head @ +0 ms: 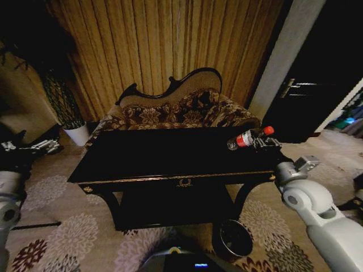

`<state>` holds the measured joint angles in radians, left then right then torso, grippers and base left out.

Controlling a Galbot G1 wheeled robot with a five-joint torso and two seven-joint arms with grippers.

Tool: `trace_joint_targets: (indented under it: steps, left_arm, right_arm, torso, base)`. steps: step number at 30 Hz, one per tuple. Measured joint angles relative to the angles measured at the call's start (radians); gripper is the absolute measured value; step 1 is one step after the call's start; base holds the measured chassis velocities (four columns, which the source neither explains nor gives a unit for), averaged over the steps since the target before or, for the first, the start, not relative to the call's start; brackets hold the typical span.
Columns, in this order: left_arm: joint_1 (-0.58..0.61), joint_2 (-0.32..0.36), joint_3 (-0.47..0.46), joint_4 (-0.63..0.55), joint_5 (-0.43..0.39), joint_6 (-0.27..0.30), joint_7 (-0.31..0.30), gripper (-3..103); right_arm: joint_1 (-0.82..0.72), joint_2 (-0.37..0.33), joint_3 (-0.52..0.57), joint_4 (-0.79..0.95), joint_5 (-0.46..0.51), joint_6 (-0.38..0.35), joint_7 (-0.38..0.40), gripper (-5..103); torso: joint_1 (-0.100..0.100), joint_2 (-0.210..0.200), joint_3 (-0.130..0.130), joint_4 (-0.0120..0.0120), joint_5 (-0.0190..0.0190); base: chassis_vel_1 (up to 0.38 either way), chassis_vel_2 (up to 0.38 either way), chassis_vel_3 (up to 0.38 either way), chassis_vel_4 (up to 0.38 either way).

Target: Move to the front of the table and place the trash on the table into the trash bin.

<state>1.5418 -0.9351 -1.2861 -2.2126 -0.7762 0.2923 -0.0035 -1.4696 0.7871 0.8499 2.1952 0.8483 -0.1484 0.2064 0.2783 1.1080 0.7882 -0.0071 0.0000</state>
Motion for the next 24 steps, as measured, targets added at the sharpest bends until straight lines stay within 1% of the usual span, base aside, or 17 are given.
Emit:
trace_joint_targets:
  steps: [3, 9, 12, 18, 22, 24]
  left_arm:
    - [-0.001, -0.001, 0.006, -0.006, 0.001, 0.0, 0.0, 100]
    - [-0.003, -0.003, 0.02, -0.006, 0.005, 0.0, 0.0, 100]
    - [-0.003, -0.003, 0.025, -0.004, 0.007, -0.002, 0.0, 100]
    - [-0.01, -0.002, 0.04, 0.002, 0.01, -0.004, 0.001, 100]
    - [-0.013, -0.003, 0.05, 0.002, 0.01, -0.004, 0.001, 100]
    - [-0.015, -0.005, 0.058, 0.002, 0.011, -0.005, 0.001, 100]
  right_arm:
    - [-0.027, 0.002, 0.024, 0.013, -0.001, 0.0, 0.0, 34]
    - [-0.051, 0.017, 0.032, 0.021, -0.011, 0.0, -0.001, 34]
    - [-0.056, 0.021, 0.032, 0.021, -0.016, 0.0, -0.001, 34]
    - [-0.05, 0.022, 0.023, 0.016, -0.018, 0.001, -0.001, 34]
    - [-0.046, 0.025, 0.013, 0.009, -0.024, 0.002, -0.001, 34]
    - [-0.044, 0.03, -0.002, -0.003, -0.043, 0.018, -0.001, 34]
  torso:
    - [0.0, 0.0, 0.0, 0.0, 0.0]
    - [0.0, 0.0, 0.0, -0.0001, -0.0002]
    - [0.0, 0.0, 0.0, -0.0001, 0.0003]
    - [0.0, 0.0, 0.0, 0.0, -0.0004]
    - [0.0, 0.0, 0.0, -0.0001, -0.0001]
    - [0.0, 0.0, 0.0, 0.0, -0.0002]
  base:
    - [0.046, -0.061, -0.052, 0.048]
    - [0.11, -0.121, -0.129, 0.128]
    - [0.189, -0.167, -0.195, 0.194]
    - [0.238, -0.227, -0.216, 0.235]
    - [0.244, -0.217, -0.227, 0.203]
    - [0.196, -0.204, -0.186, 0.196]
